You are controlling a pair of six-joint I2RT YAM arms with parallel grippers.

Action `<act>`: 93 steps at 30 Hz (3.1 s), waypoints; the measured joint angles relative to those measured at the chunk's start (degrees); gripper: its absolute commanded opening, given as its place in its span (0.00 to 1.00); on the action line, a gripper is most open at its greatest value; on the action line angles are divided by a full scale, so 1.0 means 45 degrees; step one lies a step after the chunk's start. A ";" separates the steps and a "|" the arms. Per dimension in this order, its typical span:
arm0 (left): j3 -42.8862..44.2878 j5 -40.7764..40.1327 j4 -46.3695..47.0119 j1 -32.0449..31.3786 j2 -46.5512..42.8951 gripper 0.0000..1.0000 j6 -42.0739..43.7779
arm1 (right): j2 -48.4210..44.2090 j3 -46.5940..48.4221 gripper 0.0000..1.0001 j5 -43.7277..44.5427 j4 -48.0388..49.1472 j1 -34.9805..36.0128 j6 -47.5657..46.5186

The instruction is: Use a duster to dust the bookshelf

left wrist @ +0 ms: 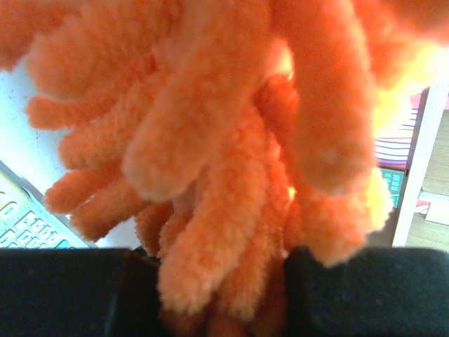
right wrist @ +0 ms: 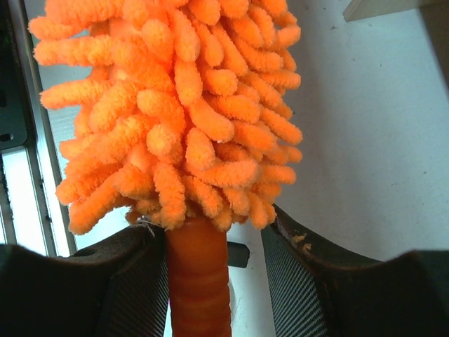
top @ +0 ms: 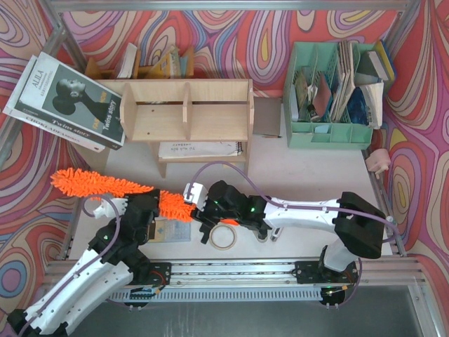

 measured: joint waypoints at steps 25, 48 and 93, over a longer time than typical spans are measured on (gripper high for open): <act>-0.0214 -0.0214 0.0282 0.0000 -0.0549 0.08 0.0185 | 0.0000 -0.0097 0.16 0.0593 0.0024 0.0534 0.0335; 0.3827 -0.1870 -0.4828 0.0000 -0.0933 0.98 0.0432 | -0.1569 -0.0782 0.00 0.1695 -0.1617 0.0495 0.0525; 1.1050 0.1559 -0.0029 0.0000 0.0758 0.99 2.1876 | 0.0393 0.4668 0.00 0.2555 -0.3920 0.0189 -0.1622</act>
